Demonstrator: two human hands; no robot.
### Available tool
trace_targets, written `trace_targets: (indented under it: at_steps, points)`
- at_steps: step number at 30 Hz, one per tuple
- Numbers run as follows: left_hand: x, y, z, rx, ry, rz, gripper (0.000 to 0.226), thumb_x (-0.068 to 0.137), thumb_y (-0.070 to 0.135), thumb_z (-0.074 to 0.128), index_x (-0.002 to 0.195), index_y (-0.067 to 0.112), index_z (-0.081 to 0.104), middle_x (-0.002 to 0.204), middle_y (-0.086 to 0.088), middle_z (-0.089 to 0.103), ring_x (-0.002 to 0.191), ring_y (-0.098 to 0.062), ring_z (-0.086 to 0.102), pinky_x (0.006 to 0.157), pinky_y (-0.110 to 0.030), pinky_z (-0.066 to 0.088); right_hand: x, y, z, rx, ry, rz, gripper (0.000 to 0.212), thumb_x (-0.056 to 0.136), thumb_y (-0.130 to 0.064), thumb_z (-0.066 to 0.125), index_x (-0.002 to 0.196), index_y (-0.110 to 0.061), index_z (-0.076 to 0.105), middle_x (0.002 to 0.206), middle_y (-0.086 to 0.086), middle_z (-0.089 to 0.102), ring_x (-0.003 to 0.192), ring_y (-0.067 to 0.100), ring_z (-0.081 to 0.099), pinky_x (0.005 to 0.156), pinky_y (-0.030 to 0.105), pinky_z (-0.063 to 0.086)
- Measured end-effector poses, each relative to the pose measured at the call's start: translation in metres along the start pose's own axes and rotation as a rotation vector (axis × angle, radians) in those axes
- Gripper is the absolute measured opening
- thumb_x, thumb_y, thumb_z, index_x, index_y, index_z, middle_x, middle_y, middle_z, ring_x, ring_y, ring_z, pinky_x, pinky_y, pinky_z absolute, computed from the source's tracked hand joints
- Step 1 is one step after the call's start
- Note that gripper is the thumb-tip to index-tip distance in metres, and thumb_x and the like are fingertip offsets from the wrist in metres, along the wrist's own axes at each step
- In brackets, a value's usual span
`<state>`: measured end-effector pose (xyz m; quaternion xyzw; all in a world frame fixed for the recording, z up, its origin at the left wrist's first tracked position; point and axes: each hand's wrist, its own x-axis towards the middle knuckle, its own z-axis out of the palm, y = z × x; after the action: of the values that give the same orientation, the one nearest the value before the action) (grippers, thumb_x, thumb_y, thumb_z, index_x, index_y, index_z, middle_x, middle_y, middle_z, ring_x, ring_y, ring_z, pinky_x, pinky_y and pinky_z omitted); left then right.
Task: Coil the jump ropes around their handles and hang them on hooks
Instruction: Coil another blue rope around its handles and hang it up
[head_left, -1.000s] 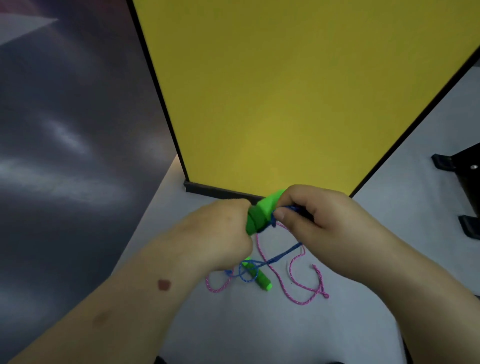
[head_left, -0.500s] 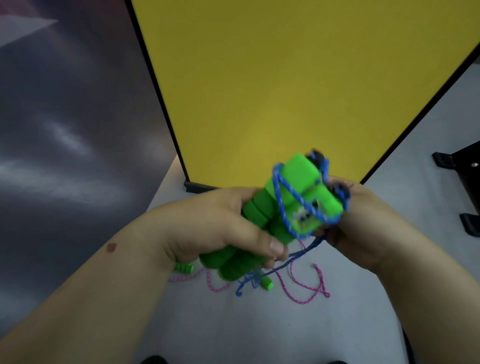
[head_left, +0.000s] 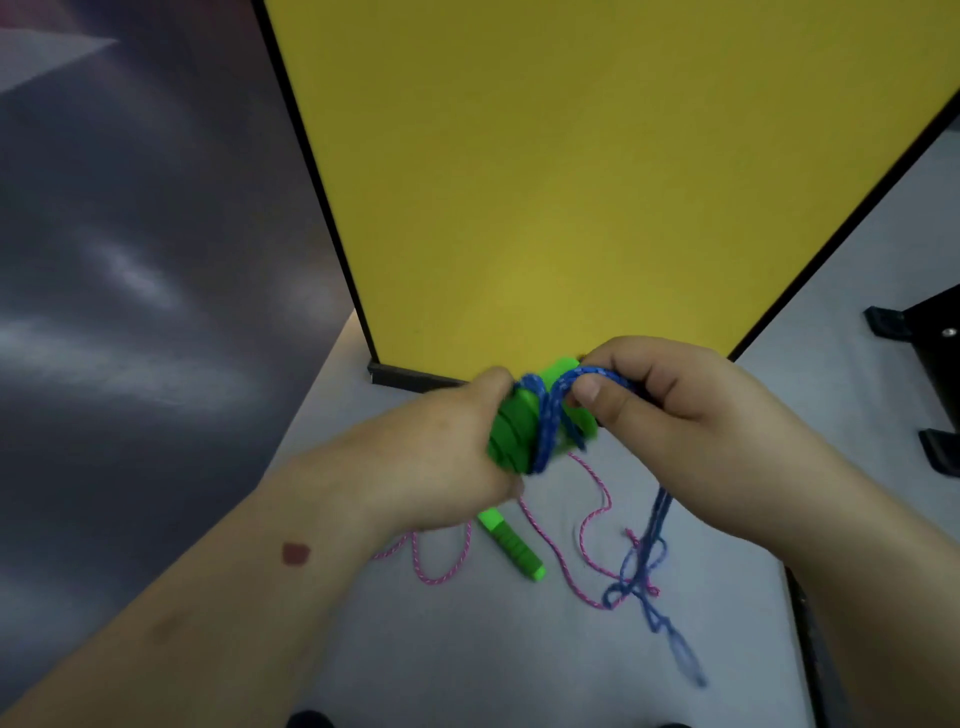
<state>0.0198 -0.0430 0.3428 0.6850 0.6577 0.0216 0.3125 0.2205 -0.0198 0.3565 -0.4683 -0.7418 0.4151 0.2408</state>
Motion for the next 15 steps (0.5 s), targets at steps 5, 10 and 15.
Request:
trace_targets:
  at_steps: [5,10,15]
  points:
    - [-0.01,0.005,-0.011,-0.199,-0.36,0.095,0.056,0.081,0.031,0.084,0.124,0.049,0.053,0.085,0.012,0.077,0.075,-0.005,0.073,0.062,-0.028,0.057,0.001,-0.001,-0.009,0.132,0.106,0.018,0.015,0.075,-0.039,0.081,0.079,-0.025,0.077,0.067,0.008,0.067,0.057,0.01,0.052,0.052,0.022,0.041]
    - [-0.013,-0.003,-0.017,-0.652,-0.502,0.264,0.057,0.083,-0.003,0.081,0.128,0.027,0.063,0.092,-0.01,0.077,0.083,-0.025,0.074,0.074,-0.04,0.061,0.005,0.006,-0.02,0.612,0.032,0.15,0.025,0.065,-0.034,0.079,0.076,-0.012,0.076,0.056,-0.002,0.064,0.048,0.01,0.061,0.05,0.02,0.049]
    - [-0.017,-0.004,-0.024,-1.215,-0.578,0.352,0.057,0.069,-0.002,0.066,0.122,0.017,0.067,0.101,-0.024,0.071,0.08,-0.035,0.074,0.071,-0.043,0.06,0.005,0.015,-0.016,0.441,-0.05,0.1,0.023,0.075,-0.026,0.077,0.074,-0.005,0.068,0.072,0.03,0.063,0.061,0.042,0.062,0.06,0.046,0.059]
